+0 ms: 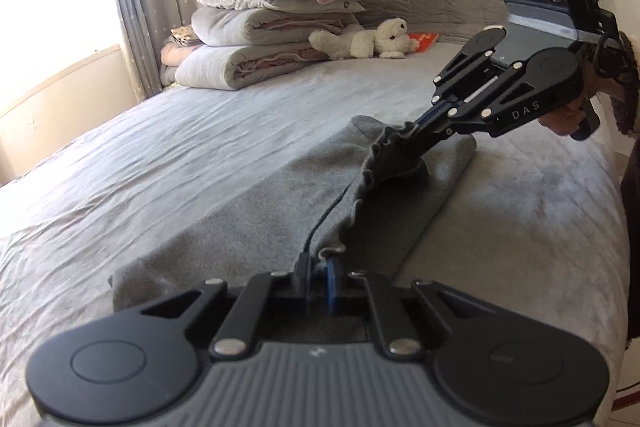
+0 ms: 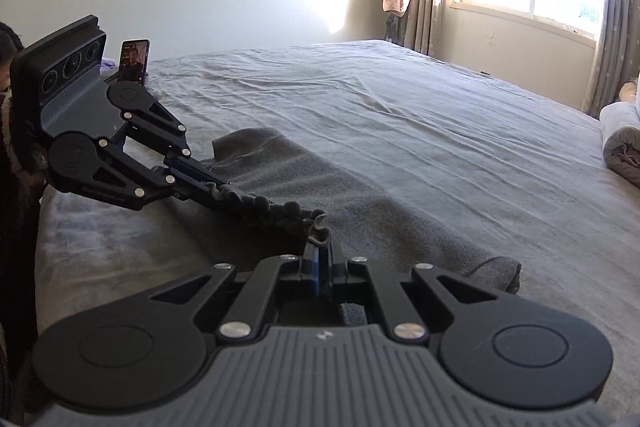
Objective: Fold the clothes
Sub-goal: 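Open both grippers and lift them off the folded sweatshirt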
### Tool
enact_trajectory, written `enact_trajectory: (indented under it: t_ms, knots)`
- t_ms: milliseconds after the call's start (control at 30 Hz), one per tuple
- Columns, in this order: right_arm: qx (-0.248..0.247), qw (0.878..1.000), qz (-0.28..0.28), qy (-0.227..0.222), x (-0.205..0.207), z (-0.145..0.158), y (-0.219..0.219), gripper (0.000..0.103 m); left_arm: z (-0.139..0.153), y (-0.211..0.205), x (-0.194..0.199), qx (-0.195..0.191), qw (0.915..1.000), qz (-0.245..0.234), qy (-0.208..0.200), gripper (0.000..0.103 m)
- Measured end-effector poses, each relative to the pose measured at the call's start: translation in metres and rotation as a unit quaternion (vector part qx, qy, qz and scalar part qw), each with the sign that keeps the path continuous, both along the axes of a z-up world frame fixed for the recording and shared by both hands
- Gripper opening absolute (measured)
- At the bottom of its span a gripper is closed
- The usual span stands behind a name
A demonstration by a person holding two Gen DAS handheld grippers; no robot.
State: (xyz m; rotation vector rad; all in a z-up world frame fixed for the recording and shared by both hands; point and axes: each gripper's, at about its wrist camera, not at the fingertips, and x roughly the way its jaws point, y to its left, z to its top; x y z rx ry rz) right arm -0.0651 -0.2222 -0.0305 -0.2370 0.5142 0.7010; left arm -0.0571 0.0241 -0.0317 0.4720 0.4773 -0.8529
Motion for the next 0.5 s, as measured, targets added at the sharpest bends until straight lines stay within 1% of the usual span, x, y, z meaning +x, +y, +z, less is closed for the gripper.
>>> enact_trajectory:
  t_ms: [67,200,233,300,333,400,433,467,500]
  knots:
    - [-0.009,1.0,0.013,0.016,-0.001,-0.003,0.002,0.005,-0.011,-0.005,-0.003,0.034,0.9994,-0.008,0.004,0.006]
    - [-0.017,0.999,0.016,0.044,-0.002,-0.007,0.001,0.006,-0.014,-0.005,-0.005,0.046,0.9988,-0.013,0.006,0.006]
    - [-0.019,0.998,0.017,0.052,-0.003,-0.008,0.001,0.013,-0.013,-0.004,-0.006,0.046,0.9987,-0.018,0.012,0.009]
    - [-0.024,0.997,0.018,0.066,-0.004,-0.01,0.001,0.015,-0.01,0.0,-0.006,0.044,0.9982,-0.03,0.027,0.021]
    - [-0.026,0.997,0.019,0.073,-0.004,-0.012,0.001,0.019,-0.008,0.002,-0.006,0.04,0.9979,-0.036,0.036,0.031]
    - [-0.03,0.996,0.02,0.087,-0.005,-0.014,0.001,0.025,-0.002,0.007,-0.005,0.023,0.9972,-0.044,0.056,0.032]
    - [-0.032,0.995,0.021,0.094,-0.005,-0.015,0.001,0.034,0.002,0.009,-0.004,0.011,0.9968,-0.046,0.065,0.032]
    - [-0.023,0.995,0.008,0.095,-0.005,-0.013,-0.005,0.039,0.005,0.011,-0.003,-0.002,0.9964,-0.046,0.072,0.032]
    - [-0.01,0.995,-0.01,0.095,-0.005,-0.011,-0.013,0.039,0.008,0.011,-0.001,-0.017,0.9963,-0.044,0.073,0.032]
